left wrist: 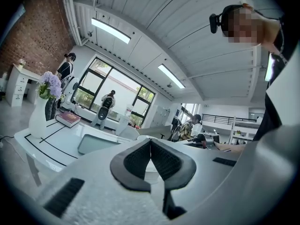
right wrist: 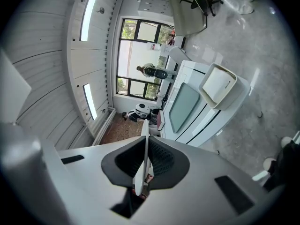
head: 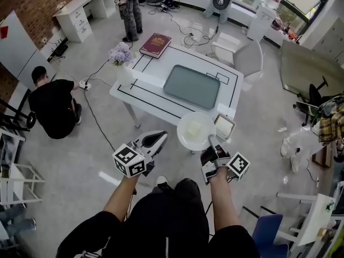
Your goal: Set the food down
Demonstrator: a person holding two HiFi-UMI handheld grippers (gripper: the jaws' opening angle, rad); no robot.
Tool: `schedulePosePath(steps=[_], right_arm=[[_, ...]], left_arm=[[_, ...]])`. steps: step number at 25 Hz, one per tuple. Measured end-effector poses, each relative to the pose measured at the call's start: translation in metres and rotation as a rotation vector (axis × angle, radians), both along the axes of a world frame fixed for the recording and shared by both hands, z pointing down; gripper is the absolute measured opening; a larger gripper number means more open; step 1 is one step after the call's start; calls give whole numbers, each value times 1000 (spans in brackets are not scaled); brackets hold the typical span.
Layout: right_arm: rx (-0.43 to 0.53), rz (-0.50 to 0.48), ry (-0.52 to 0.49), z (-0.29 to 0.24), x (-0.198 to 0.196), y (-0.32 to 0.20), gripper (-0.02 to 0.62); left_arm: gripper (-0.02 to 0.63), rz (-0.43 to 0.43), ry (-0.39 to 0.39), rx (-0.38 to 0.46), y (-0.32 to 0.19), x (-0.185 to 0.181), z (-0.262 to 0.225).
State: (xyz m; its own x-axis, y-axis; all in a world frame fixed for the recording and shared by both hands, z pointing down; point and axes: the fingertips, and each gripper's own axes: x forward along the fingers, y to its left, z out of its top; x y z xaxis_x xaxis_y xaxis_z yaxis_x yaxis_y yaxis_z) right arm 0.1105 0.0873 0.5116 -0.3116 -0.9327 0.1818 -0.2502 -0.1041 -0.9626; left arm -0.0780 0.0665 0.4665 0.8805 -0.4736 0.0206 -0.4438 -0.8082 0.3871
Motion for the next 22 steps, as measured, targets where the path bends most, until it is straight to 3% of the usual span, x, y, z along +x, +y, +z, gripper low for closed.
schedulePosePath(steps=[22], right_arm=[[-7, 6, -54, 15, -9, -47, 20]], left_arm=[[6, 16, -23, -20, -46, -7, 13]])
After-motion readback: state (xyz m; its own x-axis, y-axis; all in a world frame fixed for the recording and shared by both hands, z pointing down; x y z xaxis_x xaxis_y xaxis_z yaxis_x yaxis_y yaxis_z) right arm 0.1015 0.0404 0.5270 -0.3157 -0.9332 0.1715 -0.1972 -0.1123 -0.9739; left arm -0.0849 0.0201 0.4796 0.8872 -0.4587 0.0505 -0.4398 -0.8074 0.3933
